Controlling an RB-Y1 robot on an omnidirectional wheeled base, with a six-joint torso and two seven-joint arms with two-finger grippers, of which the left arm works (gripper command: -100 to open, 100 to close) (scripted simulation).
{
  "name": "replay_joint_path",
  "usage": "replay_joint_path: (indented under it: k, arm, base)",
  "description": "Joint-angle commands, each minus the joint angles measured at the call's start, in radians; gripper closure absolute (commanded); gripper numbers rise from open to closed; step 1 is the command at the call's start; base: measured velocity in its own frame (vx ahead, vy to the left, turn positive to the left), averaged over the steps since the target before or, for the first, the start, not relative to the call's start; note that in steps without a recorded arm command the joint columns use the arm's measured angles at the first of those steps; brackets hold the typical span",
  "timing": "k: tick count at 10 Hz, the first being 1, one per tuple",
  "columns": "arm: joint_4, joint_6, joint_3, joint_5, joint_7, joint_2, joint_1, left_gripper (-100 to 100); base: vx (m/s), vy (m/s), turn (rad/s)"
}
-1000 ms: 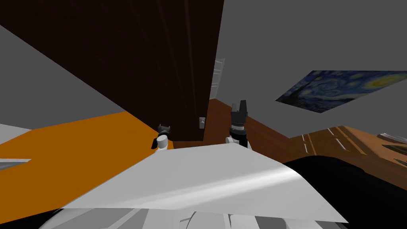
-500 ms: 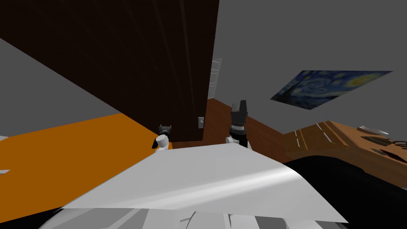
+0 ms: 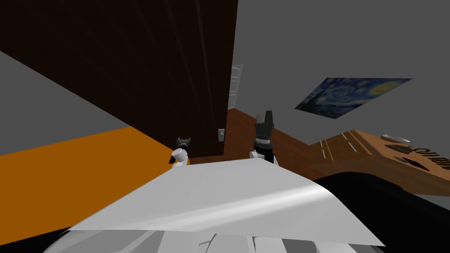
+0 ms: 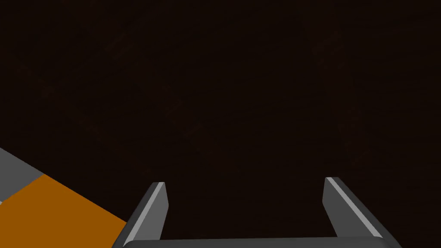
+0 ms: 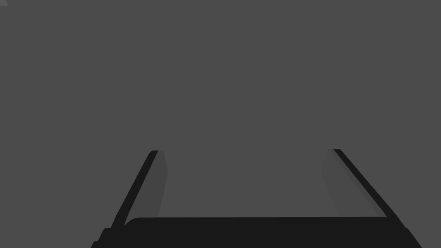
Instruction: Push the door open
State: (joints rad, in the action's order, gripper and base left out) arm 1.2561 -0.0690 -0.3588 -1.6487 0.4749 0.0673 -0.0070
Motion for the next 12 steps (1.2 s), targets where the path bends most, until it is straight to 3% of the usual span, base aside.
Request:
replay_joint_path:
  k: [1, 2, 4, 7, 10, 11, 12]
  arm:
    - [-0.009, 0.016, -0.005, -0.045, -0.036, -0.002, -0.009, -100]
    - [-0.009, 0.016, -0.005, -0.045, -0.036, -0.002, -0.009, -100]
    - [-0.022, 0.047, -0.017, -0.124, -0.081, -0.006, -0.025, -100]
    - [-0.022, 0.047, -0.017, -0.135, -0.081, -0.006, -0.025, -100]
    - [-0.041, 0.090, -0.034, -0.249, -0.144, -0.014, -0.047, -100]
    - [-0.041, 0.090, -0.034, -0.263, -0.144, -0.014, -0.047, -100]
    - [-0.047, 0.104, -0.039, -0.303, -0.164, -0.017, -0.054, -100]
  base:
    - [-0.017, 0.003, -0.087]
    - [-0.015, 0.007, -0.034]
    - [-0.025, 0.009, -0.094]
    - [-0.010, 0.003, -0.014]
    - [-0.024, 0.003, -0.104]
    - [-0.020, -0.001, -0.074]
    - [-0.018, -0.010, -0.061]
